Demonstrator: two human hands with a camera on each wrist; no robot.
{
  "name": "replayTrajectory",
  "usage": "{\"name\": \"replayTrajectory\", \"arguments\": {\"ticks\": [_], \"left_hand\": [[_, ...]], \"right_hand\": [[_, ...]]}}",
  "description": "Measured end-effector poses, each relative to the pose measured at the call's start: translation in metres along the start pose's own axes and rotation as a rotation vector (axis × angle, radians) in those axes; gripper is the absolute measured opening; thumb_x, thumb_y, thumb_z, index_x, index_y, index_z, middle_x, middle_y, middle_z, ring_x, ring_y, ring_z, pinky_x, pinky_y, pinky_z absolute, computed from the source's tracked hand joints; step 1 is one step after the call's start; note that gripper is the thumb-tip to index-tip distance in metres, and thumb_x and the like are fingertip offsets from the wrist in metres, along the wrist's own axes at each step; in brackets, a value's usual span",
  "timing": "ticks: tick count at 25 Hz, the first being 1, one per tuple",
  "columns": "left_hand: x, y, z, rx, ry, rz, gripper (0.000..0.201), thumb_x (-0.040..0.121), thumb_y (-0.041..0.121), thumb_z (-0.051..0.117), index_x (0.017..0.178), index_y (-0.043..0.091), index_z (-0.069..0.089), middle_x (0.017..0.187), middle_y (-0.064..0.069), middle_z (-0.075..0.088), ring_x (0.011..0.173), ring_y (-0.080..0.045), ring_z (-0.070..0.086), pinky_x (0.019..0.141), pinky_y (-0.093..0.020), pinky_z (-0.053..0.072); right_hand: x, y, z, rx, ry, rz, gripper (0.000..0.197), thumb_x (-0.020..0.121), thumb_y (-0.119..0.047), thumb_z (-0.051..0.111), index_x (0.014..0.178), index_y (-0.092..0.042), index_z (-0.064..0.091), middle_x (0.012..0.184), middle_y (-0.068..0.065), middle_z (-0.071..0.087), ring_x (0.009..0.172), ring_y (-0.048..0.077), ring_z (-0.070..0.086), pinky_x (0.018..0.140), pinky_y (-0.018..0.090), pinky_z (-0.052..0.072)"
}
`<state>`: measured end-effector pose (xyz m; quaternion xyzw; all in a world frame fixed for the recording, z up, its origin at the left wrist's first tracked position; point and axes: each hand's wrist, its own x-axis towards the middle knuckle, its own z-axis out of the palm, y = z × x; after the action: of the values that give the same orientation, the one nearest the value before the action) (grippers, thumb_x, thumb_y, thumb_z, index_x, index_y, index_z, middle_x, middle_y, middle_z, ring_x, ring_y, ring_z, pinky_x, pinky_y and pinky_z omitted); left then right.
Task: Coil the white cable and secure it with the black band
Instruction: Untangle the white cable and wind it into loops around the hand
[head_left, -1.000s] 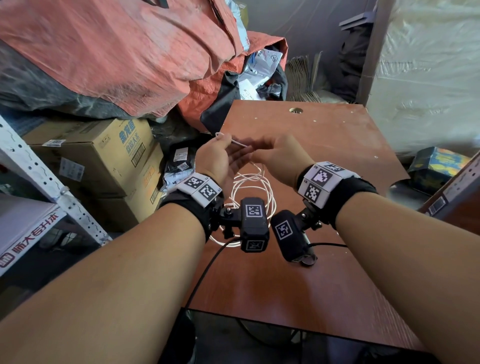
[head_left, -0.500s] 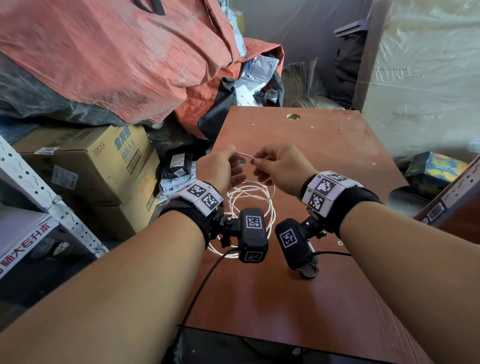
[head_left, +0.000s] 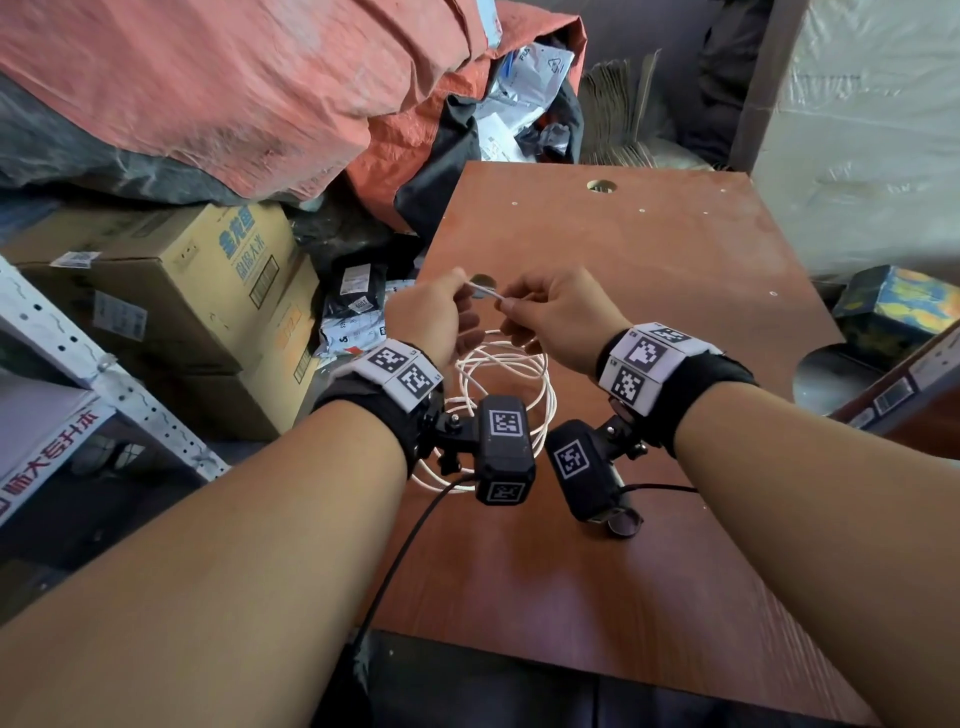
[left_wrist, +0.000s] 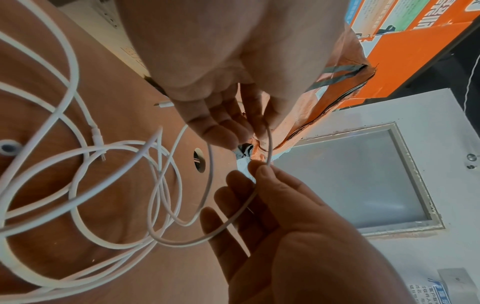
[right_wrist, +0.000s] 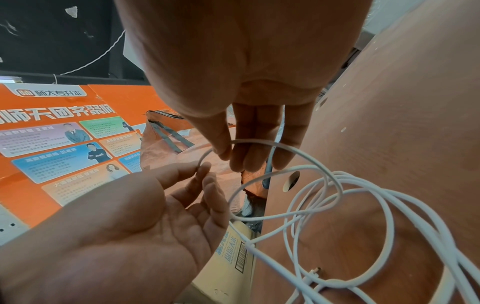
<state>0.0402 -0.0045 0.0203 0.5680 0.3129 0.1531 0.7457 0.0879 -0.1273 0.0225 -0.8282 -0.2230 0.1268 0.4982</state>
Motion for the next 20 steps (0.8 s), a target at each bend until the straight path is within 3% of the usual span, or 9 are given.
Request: {"name": "replayTrajectory", "arguments": {"ticks": [6, 10, 16, 20], "left_hand": [[-0.010, 0.007, -0.018, 0.051, 0.058, 0.031, 0.026, 0.096, 0.025, 0.059, 0.073, 0.012, 0.065, 0.064, 0.003, 0.058, 0.054, -0.010, 0.054, 0.053, -0.025, 0.051], [-0.014, 0.007, -0.033, 0.056, 0.080, 0.031, 0.024, 0.096, 0.025, 0.060, 0.077, 0.011, 0.066, 0.066, 0.002, 0.060, 0.056, -0.011, 0.055, 0.060, -0.028, 0.053], [-0.012, 0.007, -0.037, 0.089, 0.028, 0.031, 0.025, 0.097, 0.027, 0.058, 0.076, 0.013, 0.065, 0.067, 0.003, 0.059, 0.056, -0.009, 0.054, 0.058, -0.026, 0.051], [-0.011, 0.009, -0.030, 0.098, -0.027, 0.042, 0.026, 0.097, 0.025, 0.057, 0.074, 0.013, 0.063, 0.066, 0.002, 0.057, 0.055, -0.009, 0.053, 0.055, -0.024, 0.049]], "right_hand": [[-0.003, -0.012, 0.008, 0.017, -0.047, -0.011, 0.009, 0.096, -0.009, 0.058, 0.098, -0.006, 0.066, 0.082, 0.018, 0.069, 0.068, 0.022, 0.062, 0.064, 0.036, 0.054], [-0.005, -0.017, 0.021, 0.009, -0.074, -0.037, 0.009, 0.096, -0.009, 0.058, 0.096, -0.005, 0.066, 0.079, 0.018, 0.068, 0.067, 0.024, 0.061, 0.067, 0.038, 0.054], [-0.014, -0.023, 0.025, 0.017, -0.024, -0.007, 0.013, 0.097, -0.009, 0.057, 0.102, -0.001, 0.067, 0.079, 0.017, 0.068, 0.060, 0.019, 0.060, 0.059, 0.032, 0.052], [-0.021, -0.022, 0.020, 0.037, 0.007, 0.015, 0.013, 0.097, -0.009, 0.057, 0.102, -0.002, 0.067, 0.080, 0.017, 0.068, 0.062, 0.019, 0.060, 0.061, 0.033, 0.053]]}}
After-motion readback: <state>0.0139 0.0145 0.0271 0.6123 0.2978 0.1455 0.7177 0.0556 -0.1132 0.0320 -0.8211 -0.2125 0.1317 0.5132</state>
